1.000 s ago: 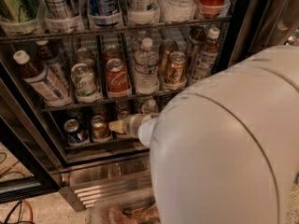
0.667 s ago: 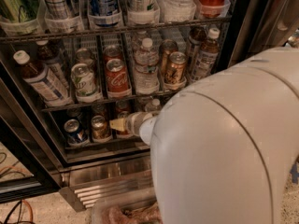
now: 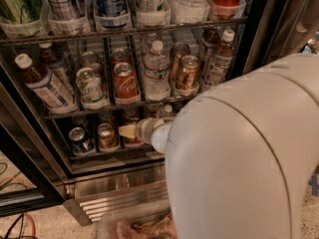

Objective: Pick coke can from bottom shelf of fridge

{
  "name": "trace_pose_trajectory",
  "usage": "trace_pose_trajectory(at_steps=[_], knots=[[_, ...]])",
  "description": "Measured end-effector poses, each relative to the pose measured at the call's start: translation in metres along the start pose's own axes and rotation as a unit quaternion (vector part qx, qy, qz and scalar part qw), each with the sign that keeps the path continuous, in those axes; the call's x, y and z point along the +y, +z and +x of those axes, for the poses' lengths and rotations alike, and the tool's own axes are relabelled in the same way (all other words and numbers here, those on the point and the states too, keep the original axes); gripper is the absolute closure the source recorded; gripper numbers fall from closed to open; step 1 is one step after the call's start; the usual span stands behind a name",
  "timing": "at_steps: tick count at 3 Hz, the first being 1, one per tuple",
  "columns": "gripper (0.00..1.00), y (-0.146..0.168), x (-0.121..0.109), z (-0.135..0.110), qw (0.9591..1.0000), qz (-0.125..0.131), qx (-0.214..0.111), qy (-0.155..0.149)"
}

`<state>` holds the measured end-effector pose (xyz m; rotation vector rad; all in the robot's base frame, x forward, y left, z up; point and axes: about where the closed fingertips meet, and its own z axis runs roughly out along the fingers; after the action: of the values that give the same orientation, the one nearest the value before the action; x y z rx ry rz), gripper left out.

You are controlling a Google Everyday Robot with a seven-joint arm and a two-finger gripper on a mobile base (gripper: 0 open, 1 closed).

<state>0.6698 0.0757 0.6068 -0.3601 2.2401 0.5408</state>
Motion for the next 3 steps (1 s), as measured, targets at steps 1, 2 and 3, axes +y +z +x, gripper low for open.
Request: trace_pose_trajectory(at_steps=[1,2,3], knots=[[0.52,-0.0028,0.0026,-0.0013,1.0000,-0.001,0.000,-0.002],[0.75,-0.0028,0.0027,-0.0013,1.0000,-0.001,0.000,-0.002],[1.00,-0.0029,0.0028,-0.0014,1.0000,-0.001,0.000,-0.002]])
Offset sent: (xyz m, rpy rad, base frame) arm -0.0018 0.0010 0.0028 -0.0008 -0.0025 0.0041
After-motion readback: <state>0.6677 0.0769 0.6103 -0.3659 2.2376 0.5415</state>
